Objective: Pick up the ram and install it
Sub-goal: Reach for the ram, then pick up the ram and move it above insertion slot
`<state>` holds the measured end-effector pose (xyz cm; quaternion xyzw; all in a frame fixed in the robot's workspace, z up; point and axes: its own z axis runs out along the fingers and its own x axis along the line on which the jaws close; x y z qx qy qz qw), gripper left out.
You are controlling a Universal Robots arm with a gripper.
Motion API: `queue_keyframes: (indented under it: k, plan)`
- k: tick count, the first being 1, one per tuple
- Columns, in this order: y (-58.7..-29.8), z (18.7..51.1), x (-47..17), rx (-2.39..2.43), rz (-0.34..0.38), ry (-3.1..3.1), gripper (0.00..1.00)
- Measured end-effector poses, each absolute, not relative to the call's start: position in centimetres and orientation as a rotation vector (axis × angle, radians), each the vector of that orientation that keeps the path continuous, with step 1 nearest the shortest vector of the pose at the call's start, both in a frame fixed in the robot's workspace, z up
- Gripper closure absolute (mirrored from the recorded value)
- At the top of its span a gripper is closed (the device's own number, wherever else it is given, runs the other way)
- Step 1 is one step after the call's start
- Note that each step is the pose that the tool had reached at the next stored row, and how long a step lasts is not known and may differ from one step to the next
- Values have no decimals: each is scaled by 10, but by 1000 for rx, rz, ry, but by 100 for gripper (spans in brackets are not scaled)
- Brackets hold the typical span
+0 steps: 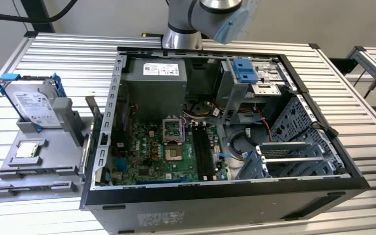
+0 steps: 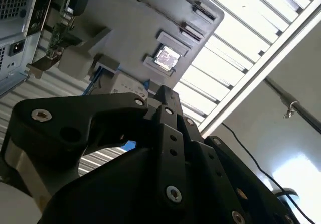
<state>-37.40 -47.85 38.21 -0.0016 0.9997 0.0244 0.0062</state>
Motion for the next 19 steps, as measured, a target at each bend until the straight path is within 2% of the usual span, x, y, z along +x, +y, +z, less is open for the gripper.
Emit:
queue_keyframes:
  k: [19]
  plan:
    - [-522,378,-371,-5,77,3134,100]
